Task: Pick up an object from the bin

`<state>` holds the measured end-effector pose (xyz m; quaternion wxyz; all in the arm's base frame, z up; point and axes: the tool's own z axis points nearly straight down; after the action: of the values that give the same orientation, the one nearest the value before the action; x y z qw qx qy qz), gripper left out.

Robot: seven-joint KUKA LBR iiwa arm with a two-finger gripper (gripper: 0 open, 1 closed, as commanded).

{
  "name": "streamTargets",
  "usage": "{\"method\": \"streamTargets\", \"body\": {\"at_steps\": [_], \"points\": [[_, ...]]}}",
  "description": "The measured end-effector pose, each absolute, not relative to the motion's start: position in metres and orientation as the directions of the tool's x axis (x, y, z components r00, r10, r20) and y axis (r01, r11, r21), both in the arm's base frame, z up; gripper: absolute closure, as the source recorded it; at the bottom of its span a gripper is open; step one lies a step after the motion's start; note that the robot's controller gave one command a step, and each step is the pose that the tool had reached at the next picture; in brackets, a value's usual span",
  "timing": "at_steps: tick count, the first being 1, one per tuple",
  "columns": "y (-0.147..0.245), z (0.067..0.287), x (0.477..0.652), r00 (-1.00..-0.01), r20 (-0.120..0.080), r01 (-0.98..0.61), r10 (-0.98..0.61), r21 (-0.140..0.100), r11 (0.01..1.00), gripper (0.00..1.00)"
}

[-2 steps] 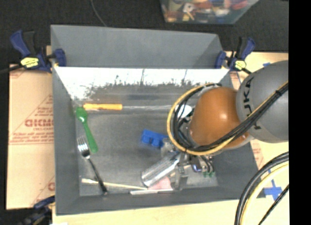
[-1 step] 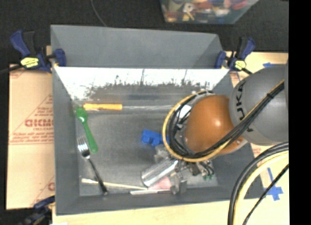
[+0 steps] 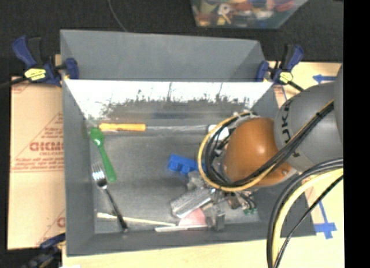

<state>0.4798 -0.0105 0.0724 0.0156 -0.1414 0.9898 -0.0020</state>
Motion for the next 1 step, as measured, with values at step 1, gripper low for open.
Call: {"method": "streamTargets", "body": {"at_steps": [1], "points": [[0.0052, 0.0712, 0.4736, -0.927, -0.02, -0.374, -0.374, -0.009, 0.927, 1.0]]}}
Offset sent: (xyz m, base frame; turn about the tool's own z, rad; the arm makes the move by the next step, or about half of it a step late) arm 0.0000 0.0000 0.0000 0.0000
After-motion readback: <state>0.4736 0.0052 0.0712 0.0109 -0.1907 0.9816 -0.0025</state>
